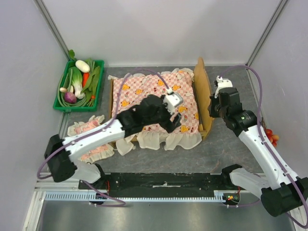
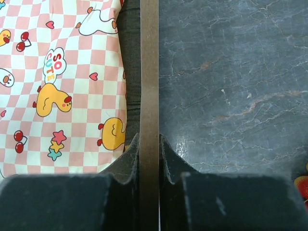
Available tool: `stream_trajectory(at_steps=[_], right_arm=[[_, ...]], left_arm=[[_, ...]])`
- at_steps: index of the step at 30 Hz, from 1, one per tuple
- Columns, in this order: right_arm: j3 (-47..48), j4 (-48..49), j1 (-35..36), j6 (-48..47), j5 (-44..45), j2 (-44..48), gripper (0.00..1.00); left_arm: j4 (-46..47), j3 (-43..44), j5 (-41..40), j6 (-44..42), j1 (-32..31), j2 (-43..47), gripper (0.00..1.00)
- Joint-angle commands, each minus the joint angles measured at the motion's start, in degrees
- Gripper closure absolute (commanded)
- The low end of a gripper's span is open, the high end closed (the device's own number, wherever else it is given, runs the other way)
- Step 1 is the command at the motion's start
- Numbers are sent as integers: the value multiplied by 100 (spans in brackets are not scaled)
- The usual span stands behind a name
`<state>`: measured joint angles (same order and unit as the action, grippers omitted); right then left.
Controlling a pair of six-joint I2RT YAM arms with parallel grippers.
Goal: Set up the pet bed
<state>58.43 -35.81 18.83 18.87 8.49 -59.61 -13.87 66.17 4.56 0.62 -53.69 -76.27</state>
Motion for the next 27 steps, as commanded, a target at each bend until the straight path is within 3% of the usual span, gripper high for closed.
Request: stream_trajectory(at_steps=[1,7,13,15,16,19,22,27], right_arm=[[-139,57,59,934,-551,231,100],[-139,171,51,916,-568,196,91],[-131,268,51,855,-717,196,73],[-131,268,51,820,-691,240,67],[-131,259,59,802,-665,257,66],[-87,233,42,749,-551,362,62],[27,189,42,662,-542,451,59],[387,31,42,354,-533,705,46]], left_arm=[[472,484,-289,-852,-519,-948,14],[841,783,-1000,-1688,-1029,-1706,12],[1035,897,-1466,-1934,-1073,-2287,17],[1018,968,-1614,-1909,-1073,-2409,29],[1026,976,-1703,-1891,-1073,-2445,44],[1210,907,-1888,-1794,-1064,-2349,68],[1317,818,-1766,-1697,-1012,-2156,77],[1369,634,-1065,-1040,-522,-1725,83]])
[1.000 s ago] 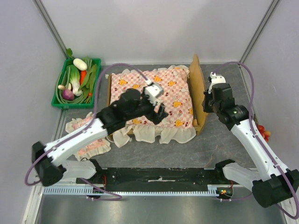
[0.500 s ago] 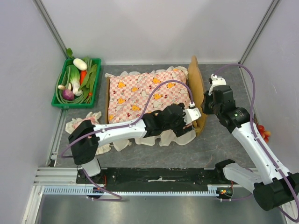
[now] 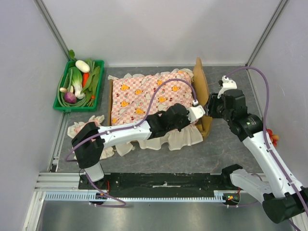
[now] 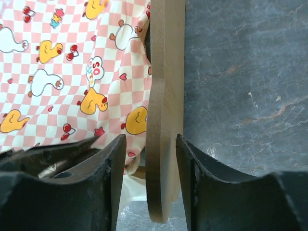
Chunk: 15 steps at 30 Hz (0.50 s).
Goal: Set up the pet bed
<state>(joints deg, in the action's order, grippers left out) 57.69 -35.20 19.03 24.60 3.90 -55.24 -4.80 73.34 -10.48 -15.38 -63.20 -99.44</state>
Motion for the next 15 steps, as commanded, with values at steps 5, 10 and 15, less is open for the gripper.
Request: stream_trajectory(at_steps=[5,10,15], right_arm=[[717,-101,22,-684,-703,471,42],[726,-101,22,-869,-1761,339,42],[612,-75,40,-948,-2270,-3,43]], left_arm=[[743,-531,1896,1291,1291,1110,88],[770,-672,3331,1985,2276,1085,88],[989,-751,4615,2732,3023,664,88]])
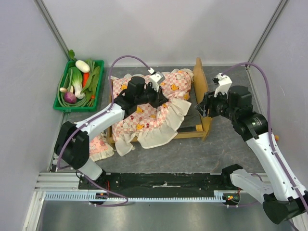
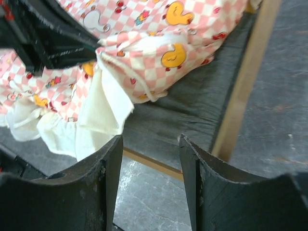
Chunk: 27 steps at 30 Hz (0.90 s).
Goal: Set up the pet bed
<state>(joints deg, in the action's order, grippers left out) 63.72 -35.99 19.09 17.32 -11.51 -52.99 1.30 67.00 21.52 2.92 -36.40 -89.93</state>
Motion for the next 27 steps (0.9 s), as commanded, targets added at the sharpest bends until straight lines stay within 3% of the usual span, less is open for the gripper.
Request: stream_trajectory(at_steps=[1,6,11,18,27], right_arm=[[17,-5,42,-212,-756,-342,43],[52,66,287,-360,-827,-685,43],[96,109,692,-387,-406,-1292,48],[-421,1248,868,-247,465,-1609,56],[-686,2657,868,16,167,-2303,56]], left_arm=[[502,-196,1530,1017,423,-323,88],[1108,-486,1943,1615,783,-394,88],[1109,-460,2067,1721,968,-473,89],[1091,-460,2216,1712,1118,-508,90],[1092,-416,2339,1738,1223,-578,91]])
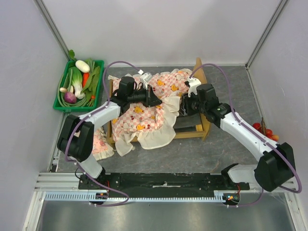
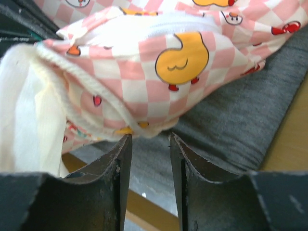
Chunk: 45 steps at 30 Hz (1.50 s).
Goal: Set up the pet bed
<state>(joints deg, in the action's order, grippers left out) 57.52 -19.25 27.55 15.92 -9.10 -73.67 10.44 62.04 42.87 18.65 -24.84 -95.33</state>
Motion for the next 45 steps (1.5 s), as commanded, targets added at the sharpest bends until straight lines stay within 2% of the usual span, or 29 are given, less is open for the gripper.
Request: stream_trajectory(at_steps=[1,5,8,9,12,19,25,30,35,38,45], right_arm=[[-91,1080,22,200,-100,-262,56],[-197,1423,22,333,-48,-481,62],[-232,1502,31,315,-3,-561,74],[-197,1468,31,280,-47,-526,87],[-153,1293,31,210,-118,-202,95],[620,-533,31,-317,-48,344,94],[1051,-1361,40,-423,-451,511,92],[1192,-1679,31,-476,-409,476,84],[1139,-1890,40,-564,-312,336,89],[1121,-1952,31,-546,153,510,93],[1052,-2154,31,-784,568,661,90]], left_arm=[[187,89,213,165,76,-38,91],[187,89,230,165,93,-47,91],[196,89,239,165,111,-38,91],[187,89,239,173,111,-47,91],[187,80,204,182,155,-30,92],[187,98,195,174,225,6,93],[169,106,178,156,269,23,94],[161,115,151,165,295,14,94],[161,115,151,165,304,50,95],[160,106,151,174,313,67,95],[160,107,265,209,313,41,96]])
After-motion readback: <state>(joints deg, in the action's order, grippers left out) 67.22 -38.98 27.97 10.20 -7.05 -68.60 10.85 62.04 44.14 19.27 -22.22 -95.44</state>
